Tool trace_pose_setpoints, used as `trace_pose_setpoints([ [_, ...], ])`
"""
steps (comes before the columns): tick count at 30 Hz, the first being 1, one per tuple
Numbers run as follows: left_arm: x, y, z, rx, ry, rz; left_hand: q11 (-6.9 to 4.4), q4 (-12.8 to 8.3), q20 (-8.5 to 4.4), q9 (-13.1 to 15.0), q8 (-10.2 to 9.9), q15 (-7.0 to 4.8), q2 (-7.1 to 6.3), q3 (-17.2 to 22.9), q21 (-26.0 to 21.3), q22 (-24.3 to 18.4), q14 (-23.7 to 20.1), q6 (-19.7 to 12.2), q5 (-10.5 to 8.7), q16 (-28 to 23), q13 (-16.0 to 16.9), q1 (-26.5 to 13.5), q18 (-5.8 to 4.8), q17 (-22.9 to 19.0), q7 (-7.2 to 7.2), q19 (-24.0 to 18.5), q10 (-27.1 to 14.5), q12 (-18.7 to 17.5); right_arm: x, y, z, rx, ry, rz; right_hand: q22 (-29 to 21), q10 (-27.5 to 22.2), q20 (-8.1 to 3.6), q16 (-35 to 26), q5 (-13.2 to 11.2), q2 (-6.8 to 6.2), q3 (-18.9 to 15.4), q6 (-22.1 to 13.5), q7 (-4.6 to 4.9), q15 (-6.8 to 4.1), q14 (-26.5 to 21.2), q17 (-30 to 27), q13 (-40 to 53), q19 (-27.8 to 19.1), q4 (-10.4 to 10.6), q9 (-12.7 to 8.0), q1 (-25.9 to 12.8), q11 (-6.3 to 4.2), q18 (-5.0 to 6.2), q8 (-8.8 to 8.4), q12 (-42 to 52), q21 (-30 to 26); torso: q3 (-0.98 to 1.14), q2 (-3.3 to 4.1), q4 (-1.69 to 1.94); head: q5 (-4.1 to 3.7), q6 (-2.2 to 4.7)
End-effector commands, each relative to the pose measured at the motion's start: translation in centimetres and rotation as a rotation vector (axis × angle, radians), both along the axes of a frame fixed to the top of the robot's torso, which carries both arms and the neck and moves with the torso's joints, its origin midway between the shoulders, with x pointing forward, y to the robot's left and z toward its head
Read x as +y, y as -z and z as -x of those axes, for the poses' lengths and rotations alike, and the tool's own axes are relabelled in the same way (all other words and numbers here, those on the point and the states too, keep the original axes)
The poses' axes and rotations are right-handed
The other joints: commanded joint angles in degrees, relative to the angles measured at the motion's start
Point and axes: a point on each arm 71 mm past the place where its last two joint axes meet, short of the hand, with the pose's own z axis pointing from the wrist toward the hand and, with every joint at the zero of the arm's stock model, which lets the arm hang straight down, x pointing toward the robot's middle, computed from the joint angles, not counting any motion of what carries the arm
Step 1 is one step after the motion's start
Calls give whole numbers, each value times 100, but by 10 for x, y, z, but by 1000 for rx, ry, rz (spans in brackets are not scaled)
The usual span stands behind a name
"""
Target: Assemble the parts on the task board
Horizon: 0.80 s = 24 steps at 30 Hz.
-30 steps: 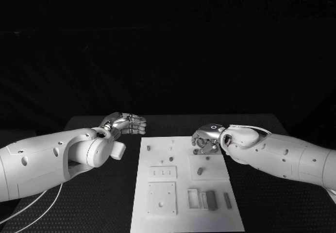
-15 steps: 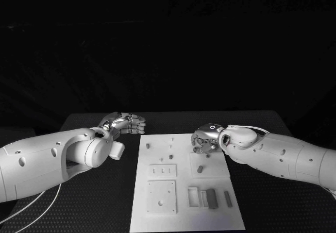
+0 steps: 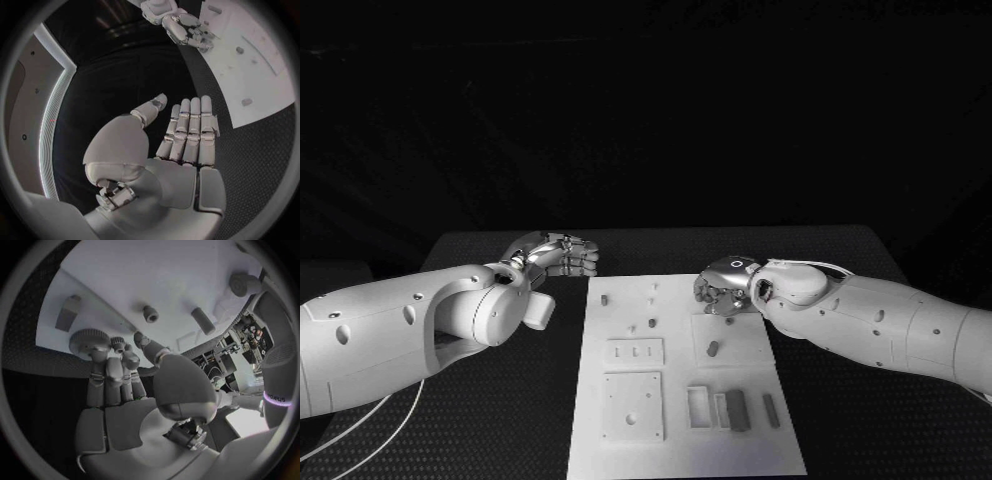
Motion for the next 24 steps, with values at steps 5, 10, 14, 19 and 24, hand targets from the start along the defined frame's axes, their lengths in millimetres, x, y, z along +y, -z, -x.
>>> trace_pose_setpoints([
  [5,-2,-2,0,-5,19,13,23,-13,5,-7,-31,8,0,16,-26,10,-53,-15,8,-28,-8,-75,-51,5,29,-32,-5,-26,0,1,1,-11,-7,26,135,-394,-36,43,21,39,34,168,107,-20,41,2,12,-23,-2,13,10,3,73,38,40,50,3,18,-2,-2,11],
  [10,-2,-2,0,-3,21,13,27,-12,8,-10,-36,12,-8,13,-32,11,-59,-22,7,-39,-10,-82,-52,8,33,-37,-10,-37,0,-2,0,-51,1,2,126,-403,-32,48,21,-118,0,17,147,2,-3,-50,17,-48,17,-28,-48,38,73,-62,37,71,6,28,-7,-11,30],
  [14,-3,-2,0,-1,23,14,31,-10,11,-13,-42,16,-13,12,-36,12,-64,-31,5,-49,-11,-87,-52,12,37,-40,-14,-47,0,-5,0,-79,4,-19,119,-407,-31,66,21,-240,21,-171,213,59,-14,-74,21,-52,31,-88,-73,100,73,-181,38,88,7,29,-4,-16,45],
  [19,-2,-2,-1,-1,20,12,33,-9,13,-15,-45,19,-18,10,-39,13,-67,-35,3,-55,-12,-92,-51,16,39,-43,-16,-54,-2,-6,1,-87,8,-21,117,-405,-35,92,22,-305,49,-235,242,88,11,-57,26,-43,30,-114,-56,127,72,-223,48,105,11,38,0,-27,79],
  [24,-1,-2,-1,-2,19,12,34,-11,14,-17,-47,20,-23,9,-41,14,-68,-38,2,-60,-12,-92,-50,18,40,-45,-17,-59,-6,-7,0,-89,16,-7,116,-404,-37,101,22,-325,59,-243,247,94,18,-55,28,-40,27,-120,-44,133,72,-229,52,110,13,48,3,-34,94],
])
